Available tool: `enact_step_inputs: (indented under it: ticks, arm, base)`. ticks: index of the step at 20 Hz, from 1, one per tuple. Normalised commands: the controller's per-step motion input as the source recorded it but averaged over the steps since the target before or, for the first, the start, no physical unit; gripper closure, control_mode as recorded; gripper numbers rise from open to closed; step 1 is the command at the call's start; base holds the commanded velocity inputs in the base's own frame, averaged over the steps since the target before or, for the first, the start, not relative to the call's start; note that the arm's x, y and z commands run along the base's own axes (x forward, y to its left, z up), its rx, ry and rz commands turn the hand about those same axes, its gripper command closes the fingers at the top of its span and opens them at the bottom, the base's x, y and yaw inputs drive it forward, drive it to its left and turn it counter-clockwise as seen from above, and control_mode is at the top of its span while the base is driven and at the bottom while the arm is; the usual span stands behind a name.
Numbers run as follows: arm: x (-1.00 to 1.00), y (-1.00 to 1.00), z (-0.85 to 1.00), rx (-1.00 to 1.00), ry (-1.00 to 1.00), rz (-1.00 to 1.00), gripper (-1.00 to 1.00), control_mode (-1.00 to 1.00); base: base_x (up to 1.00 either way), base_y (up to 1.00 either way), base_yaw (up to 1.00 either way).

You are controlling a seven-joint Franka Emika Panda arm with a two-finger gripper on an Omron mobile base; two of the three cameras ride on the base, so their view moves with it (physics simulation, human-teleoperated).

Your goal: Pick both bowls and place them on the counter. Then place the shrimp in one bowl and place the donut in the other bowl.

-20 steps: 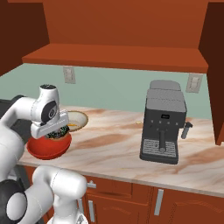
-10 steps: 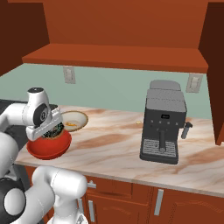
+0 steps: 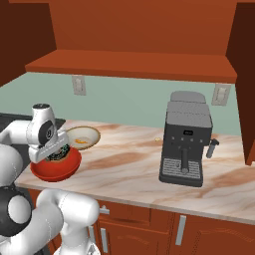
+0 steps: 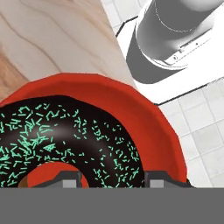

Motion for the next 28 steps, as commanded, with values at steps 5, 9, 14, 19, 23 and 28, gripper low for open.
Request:
enact_step_inputs:
  ticks: [5, 9, 14, 19, 23, 28]
  arm:
    - [0.13, 0.20, -0.25, 0.00, 0.07, 0.00, 1.00, -1.00]
    - [0.15, 0.20, -0.18, 0.00, 0.01, 0.00, 1.00, -1.00]
    - [0.14, 0.16, -0.18, 0.00, 0.00, 0.00, 1.00, -1.00]
    - [0.06, 0.01, -0.16, 0.00, 0.00, 0.00, 1.00, -1.00]
    - [0.00, 0.00, -0.14, 0.00, 0.02, 0.00, 1.00, -1.00]
    - [0.00, 0.03, -0.17, 0.00, 0.04, 0.00, 1.00, -1.00]
  base:
    - [0.00, 0.00, 0.00]
    - [0.00, 0.00, 0.00]
    - [0.00, 0.00, 0.00]
    - [0.00, 0.00, 0.00]
    - [0.00, 0.00, 0.00]
    - [0.00, 0.00, 0.00]
